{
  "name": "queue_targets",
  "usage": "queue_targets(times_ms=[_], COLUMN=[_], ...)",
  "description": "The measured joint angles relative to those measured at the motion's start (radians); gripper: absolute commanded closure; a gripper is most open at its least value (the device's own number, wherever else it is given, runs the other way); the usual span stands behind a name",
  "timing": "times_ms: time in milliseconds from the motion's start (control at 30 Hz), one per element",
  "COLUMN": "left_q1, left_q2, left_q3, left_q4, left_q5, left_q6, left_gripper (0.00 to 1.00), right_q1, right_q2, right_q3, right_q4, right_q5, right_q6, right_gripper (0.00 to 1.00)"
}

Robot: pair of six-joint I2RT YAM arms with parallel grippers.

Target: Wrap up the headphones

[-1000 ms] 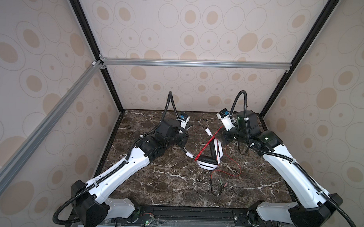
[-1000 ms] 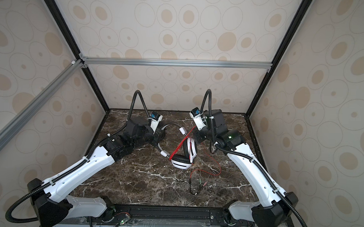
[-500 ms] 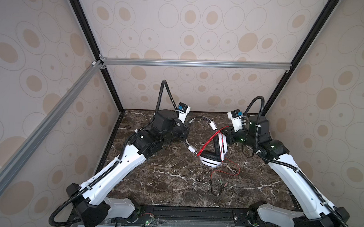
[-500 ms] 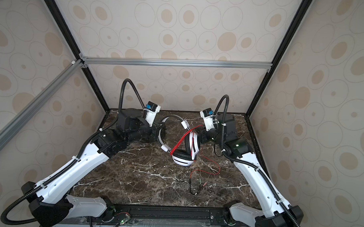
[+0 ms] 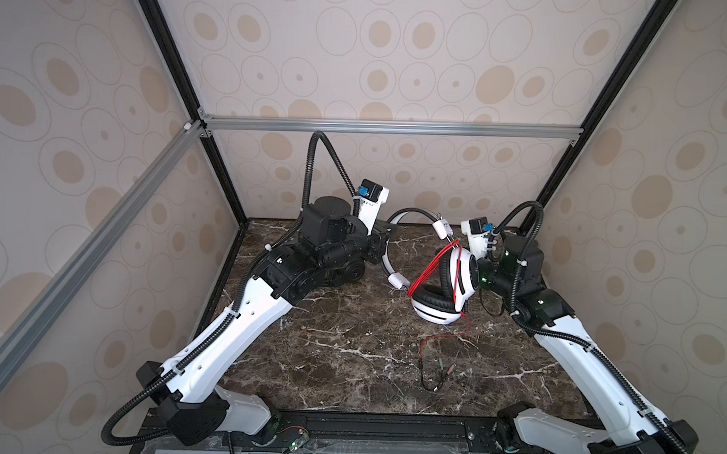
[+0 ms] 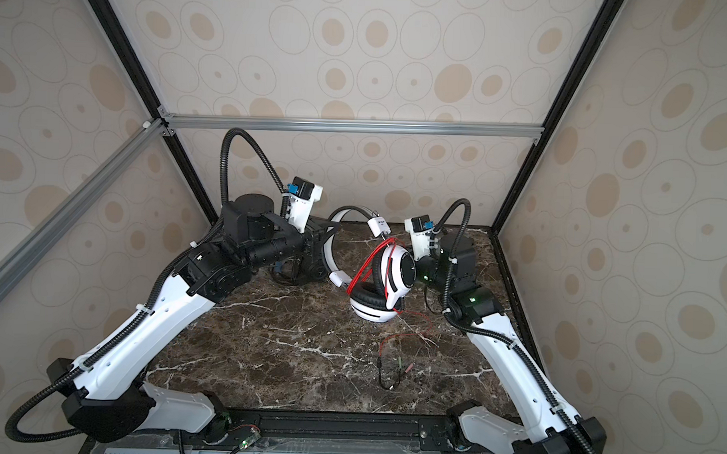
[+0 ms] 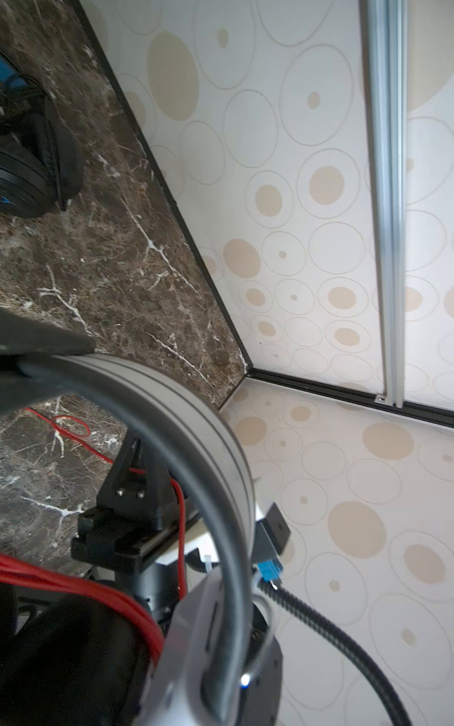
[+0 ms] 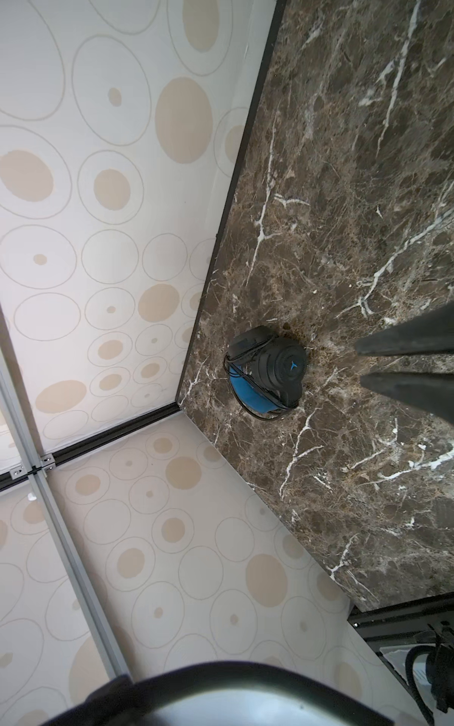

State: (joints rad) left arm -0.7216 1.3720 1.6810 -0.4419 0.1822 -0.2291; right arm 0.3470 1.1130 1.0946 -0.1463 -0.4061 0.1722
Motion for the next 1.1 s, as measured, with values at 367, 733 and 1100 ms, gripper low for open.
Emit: queue_targets(times_ms=[367,733,1100], left_q1=[-0.001,-0.001,-0.002], left_q2=[0.078,0.110,0.107], left_q3=[0.209,0.298,0.241], left_q4=[0.045,0.105,0.196], left_q5=[0.058,0.074,-0.048], left_q6=[-0.045,-0.110,-0.234], left_gripper=[1.00,1.00,1.00], right_q1=[-0.010,-0.011,-0.011], right_q2=[-0.010,0.006,0.067], right_q3=[-0.068,-0.177,-0.276], right_q4=[0.113,0.228,0.304], right_q5=[-0.035,-0.059,-0.080], right_q6=[0.067,0.134,0.186], right_gripper=[0.86,0.86,0.92])
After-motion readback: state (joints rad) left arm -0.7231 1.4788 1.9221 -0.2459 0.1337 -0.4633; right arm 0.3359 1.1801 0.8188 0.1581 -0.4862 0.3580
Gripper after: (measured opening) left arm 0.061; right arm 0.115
